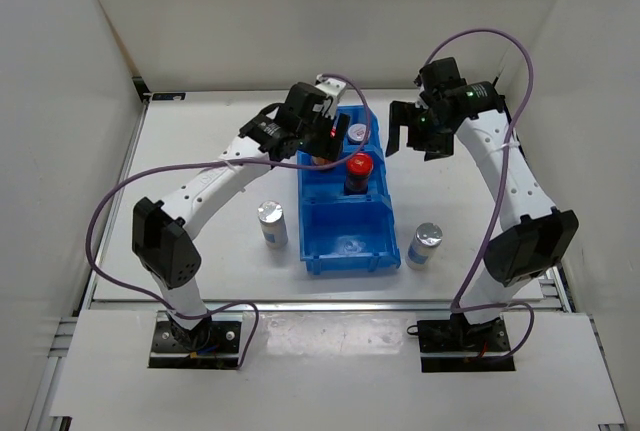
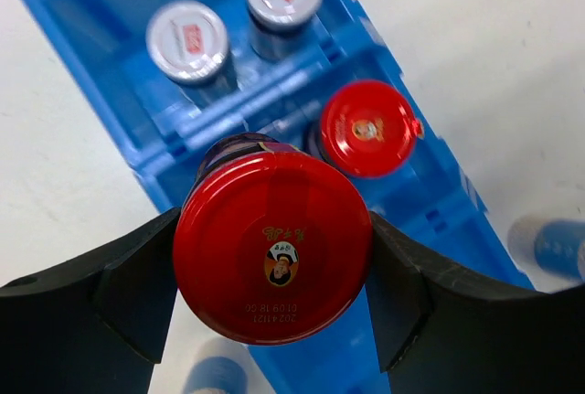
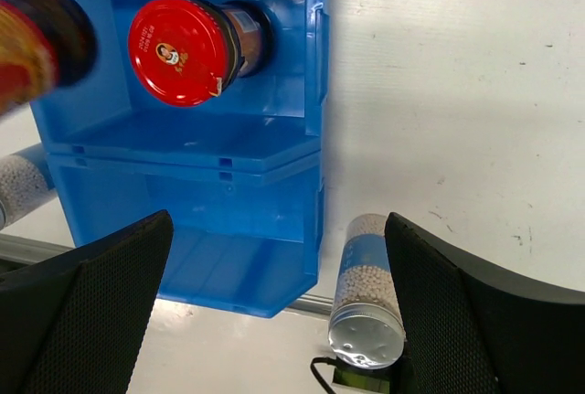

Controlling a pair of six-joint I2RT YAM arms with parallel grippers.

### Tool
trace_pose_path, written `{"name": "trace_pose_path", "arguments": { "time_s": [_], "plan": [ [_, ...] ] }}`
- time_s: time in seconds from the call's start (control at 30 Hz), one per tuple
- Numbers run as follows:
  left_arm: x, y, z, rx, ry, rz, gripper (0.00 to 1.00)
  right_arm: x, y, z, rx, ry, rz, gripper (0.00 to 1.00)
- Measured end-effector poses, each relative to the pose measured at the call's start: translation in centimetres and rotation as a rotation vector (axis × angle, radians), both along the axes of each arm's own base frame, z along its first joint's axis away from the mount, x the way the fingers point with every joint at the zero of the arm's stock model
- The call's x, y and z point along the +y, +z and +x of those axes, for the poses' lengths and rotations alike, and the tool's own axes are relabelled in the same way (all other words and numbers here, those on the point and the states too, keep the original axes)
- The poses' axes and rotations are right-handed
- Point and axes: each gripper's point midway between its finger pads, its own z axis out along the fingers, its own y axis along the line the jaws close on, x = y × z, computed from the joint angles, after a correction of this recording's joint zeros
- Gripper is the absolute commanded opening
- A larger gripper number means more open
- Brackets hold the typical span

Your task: Organize the condiment bottles

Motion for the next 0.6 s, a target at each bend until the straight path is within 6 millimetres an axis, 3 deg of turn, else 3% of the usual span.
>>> {"name": "trace_pose_path", "arguments": {
  "time_s": [0.17,0.3,0.53,0.6],
  "plan": [
    [-0.1,-3.0,-1.5,0.089,-0.020,0.013,0.35,-0.4,0.1,-0.7,-0.003,-0.007,-0.005,1.00],
    [0.6,-5.8,-2.1,0.160,0.005,0.024,0.46,-1.2,-0.5,-1.5,0.035,-0.036,-0.013,1.00],
    [1.6,-10.2,-1.8,0.274,0.041,0.022,0.74,-2.5,-3.7,-3.8,0.168,-0.056,-0.056,1.00],
    [1.7,-11.2,-1.4,0.289,0.050,0.020,0.87,-2.6,-4.3,-4.4,0.195,-0.055,-0.062,1.00]
  ]
}}
